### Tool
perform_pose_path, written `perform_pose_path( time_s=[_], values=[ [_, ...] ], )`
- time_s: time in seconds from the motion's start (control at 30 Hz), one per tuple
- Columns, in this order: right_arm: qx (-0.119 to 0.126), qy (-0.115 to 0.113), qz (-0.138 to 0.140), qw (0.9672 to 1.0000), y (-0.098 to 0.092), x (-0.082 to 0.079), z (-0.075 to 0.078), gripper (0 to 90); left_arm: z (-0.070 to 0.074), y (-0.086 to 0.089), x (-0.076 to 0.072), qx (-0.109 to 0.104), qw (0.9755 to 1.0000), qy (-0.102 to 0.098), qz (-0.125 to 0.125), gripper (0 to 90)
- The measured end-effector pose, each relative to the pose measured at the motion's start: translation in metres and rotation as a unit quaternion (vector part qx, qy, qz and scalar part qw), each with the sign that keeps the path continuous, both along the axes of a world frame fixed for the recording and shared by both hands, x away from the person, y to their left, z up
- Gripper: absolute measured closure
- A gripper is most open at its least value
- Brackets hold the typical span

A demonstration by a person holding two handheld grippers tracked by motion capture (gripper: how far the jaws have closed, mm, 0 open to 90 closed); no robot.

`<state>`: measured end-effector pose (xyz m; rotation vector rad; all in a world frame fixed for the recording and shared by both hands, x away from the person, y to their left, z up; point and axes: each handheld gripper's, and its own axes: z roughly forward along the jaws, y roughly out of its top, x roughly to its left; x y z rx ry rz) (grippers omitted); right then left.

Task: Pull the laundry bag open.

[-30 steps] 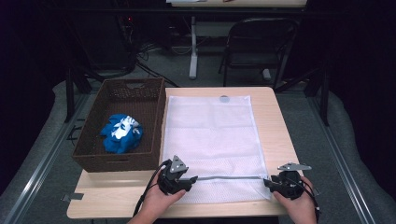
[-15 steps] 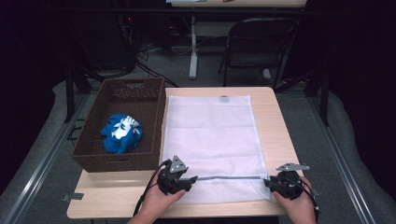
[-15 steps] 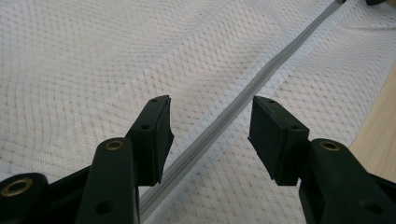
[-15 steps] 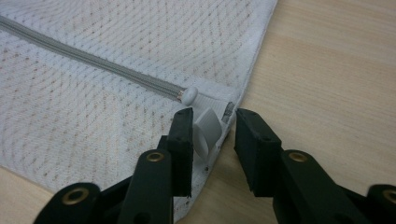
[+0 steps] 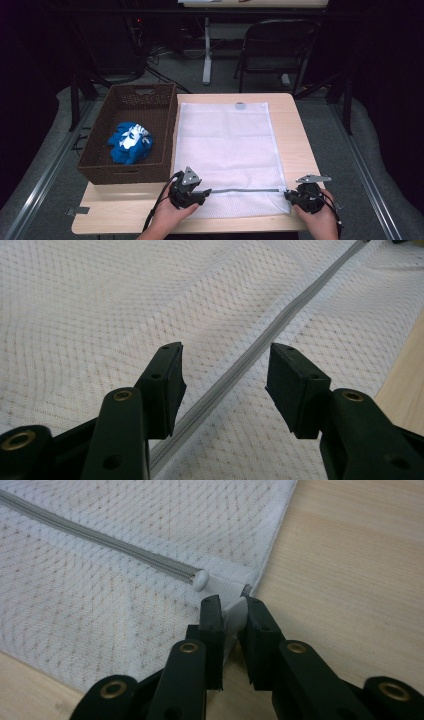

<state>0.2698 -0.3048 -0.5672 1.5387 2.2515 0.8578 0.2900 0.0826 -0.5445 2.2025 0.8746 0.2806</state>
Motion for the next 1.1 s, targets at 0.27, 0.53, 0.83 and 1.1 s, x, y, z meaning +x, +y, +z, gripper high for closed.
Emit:
perform_pose_path(
  time_s=[0.27, 0.53, 0.83, 1.1],
  values=[
    [-0.001, -0.002, 0.003, 1.0000, 0.000, 0.000, 0.001, 86.4, -0.002, -0.001, 0.000, 0.002, 1.0000, 0.002, 0.000, 48.9],
    [-0.004, -0.004, 0.007, 1.0000, 0.001, -0.001, 0.002, 88.6, -0.003, -0.003, 0.000, 0.002, 1.0000, 0.003, -0.001, 48.9],
    [-0.011, -0.018, 0.011, 0.9997, 0.003, -0.003, 0.008, 89.2, -0.002, -0.015, 0.001, -0.006, 0.9998, 0.014, -0.015, 50.6],
    [-0.015, -0.028, 0.014, 0.9994, 0.004, -0.005, 0.012, 89.2, -0.003, -0.048, 0.003, -0.013, 0.9978, 0.034, -0.056, 56.6]
  ],
)
